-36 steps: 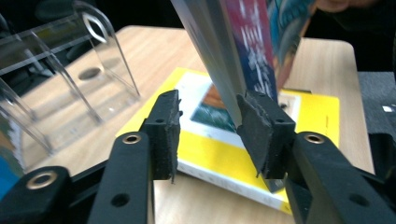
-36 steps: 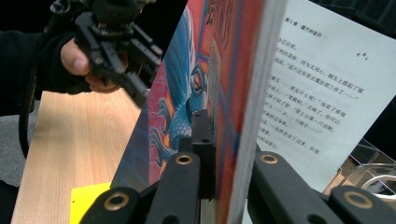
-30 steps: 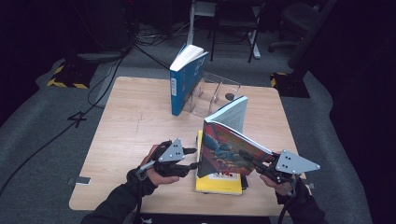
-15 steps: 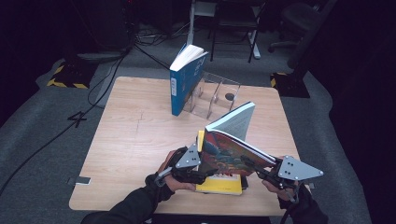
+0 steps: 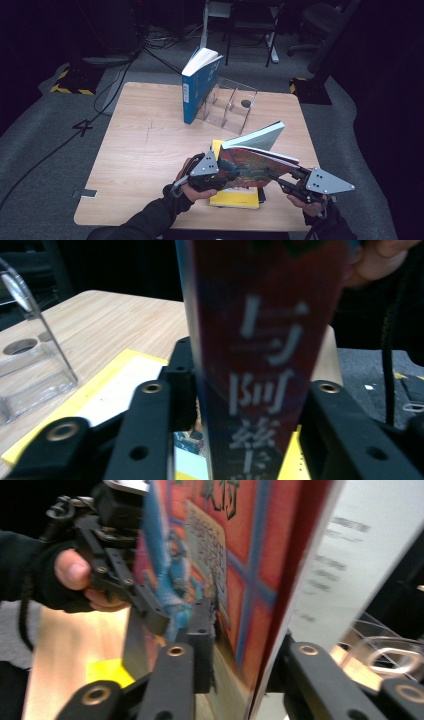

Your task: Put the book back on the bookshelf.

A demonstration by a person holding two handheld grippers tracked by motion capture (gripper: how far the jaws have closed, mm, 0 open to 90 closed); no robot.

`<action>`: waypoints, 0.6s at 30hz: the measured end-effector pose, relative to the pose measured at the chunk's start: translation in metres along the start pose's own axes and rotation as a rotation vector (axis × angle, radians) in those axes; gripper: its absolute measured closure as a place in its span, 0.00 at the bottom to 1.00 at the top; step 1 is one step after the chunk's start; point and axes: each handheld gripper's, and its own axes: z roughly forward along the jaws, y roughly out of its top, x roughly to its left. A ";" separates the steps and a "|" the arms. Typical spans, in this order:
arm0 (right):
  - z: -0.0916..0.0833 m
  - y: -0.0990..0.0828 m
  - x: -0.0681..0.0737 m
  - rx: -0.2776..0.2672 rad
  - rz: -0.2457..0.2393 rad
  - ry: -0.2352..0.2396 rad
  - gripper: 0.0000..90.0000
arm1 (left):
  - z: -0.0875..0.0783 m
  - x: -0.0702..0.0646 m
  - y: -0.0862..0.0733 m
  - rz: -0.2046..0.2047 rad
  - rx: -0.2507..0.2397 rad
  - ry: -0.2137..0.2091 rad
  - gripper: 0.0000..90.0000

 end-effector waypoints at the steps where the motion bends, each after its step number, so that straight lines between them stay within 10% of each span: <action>1: -0.001 0.000 0.000 0.000 0.000 -0.012 0.75 | 0.000 -0.001 0.000 0.004 -0.005 -0.007 0.76; 11: -0.004 -0.003 -0.005 -0.006 0.015 -0.144 0.61 | 0.000 -0.003 -0.001 0.013 -0.003 -0.021 0.81; 18: 0.008 -0.023 -0.024 0.069 0.160 -0.078 0.41 | 0.000 -0.003 0.000 0.022 -0.003 -0.020 0.81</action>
